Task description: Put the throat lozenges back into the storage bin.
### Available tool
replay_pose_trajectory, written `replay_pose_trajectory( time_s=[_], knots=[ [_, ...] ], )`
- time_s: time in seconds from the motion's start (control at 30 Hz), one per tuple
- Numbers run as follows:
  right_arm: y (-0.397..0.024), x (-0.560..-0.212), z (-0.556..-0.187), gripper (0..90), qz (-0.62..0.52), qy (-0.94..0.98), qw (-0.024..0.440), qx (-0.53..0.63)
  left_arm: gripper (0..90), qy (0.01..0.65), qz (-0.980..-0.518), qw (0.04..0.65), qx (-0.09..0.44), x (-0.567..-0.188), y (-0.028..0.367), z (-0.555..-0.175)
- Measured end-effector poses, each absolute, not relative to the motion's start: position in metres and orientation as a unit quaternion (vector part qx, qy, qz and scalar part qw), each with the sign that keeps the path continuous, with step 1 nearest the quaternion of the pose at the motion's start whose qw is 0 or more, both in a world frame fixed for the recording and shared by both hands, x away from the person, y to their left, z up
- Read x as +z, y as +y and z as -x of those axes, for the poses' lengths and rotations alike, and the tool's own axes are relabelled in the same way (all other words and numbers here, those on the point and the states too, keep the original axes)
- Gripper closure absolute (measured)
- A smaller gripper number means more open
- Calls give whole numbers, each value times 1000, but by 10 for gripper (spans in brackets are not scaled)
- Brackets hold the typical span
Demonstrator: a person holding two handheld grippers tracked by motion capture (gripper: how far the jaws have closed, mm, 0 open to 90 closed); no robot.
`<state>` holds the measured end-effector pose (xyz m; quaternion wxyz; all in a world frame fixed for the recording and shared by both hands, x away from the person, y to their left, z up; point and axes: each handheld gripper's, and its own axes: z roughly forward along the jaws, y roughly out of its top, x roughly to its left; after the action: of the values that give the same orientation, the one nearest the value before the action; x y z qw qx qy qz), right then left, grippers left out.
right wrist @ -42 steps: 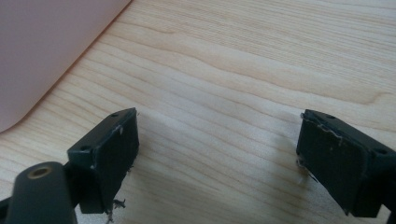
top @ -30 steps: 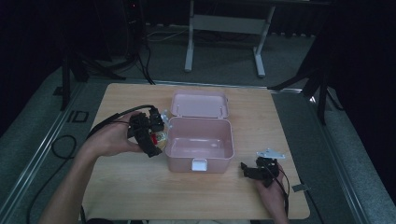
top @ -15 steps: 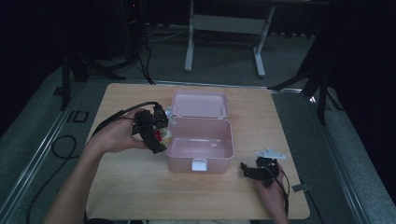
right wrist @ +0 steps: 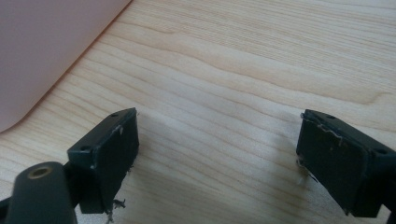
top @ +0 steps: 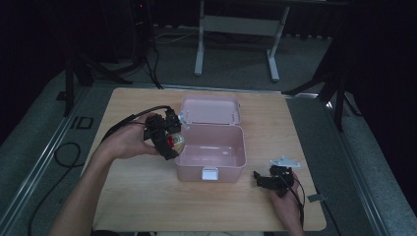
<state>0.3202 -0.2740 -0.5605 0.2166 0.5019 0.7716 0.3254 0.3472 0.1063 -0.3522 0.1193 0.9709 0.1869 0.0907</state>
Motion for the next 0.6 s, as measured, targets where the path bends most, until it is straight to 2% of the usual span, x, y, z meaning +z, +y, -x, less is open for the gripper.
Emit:
replay_pose_trajectory(
  time_s=[0.6],
  knots=[
    [-274, -561, -320, 128, -502, 771, 216, 326, 204, 182, -973, 114, 84, -360, 93, -354]
  ],
)
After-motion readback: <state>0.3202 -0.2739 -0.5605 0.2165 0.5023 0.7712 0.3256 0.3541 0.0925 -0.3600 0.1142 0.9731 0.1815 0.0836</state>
